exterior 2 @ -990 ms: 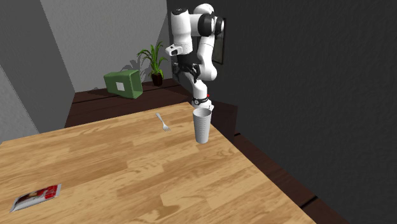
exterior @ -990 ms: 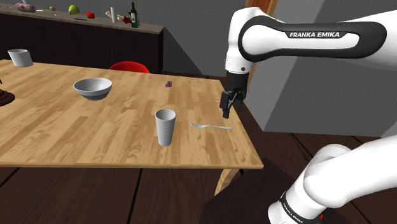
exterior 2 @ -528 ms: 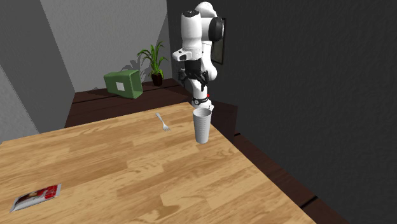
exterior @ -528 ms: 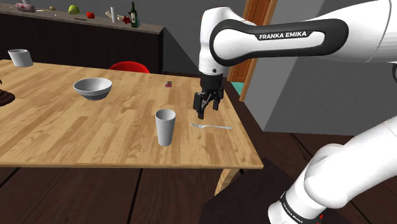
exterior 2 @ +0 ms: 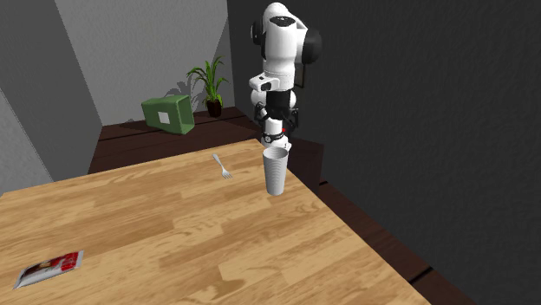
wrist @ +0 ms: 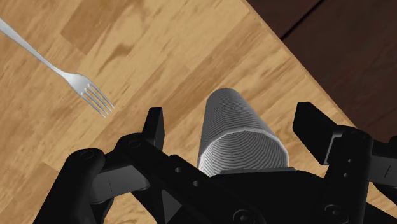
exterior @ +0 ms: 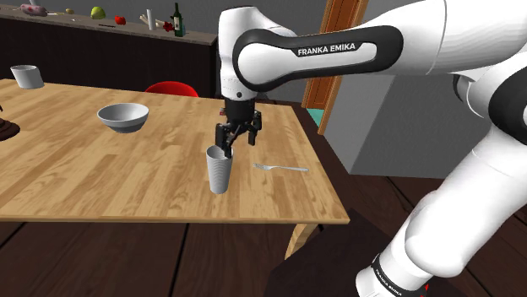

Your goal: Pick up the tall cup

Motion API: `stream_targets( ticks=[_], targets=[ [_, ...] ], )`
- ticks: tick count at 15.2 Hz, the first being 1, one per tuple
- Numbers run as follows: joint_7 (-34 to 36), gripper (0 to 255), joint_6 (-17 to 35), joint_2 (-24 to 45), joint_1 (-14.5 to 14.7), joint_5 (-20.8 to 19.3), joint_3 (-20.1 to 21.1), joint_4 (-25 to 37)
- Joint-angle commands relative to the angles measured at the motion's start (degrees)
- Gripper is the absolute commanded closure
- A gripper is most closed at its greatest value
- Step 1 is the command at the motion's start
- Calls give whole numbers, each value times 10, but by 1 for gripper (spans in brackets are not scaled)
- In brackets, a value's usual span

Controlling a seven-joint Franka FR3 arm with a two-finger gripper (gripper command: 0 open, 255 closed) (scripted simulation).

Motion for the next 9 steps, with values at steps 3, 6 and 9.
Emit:
stream_targets(
  ticks=[3, 6, 9],
  targets=[
    [54, 0, -3, 92, 21, -52, 21, 92],
    [87, 0, -16, 157, 45, -91, 28, 165],
    [89, 0, 7, 158, 45, -92, 27, 143]
  ],
)
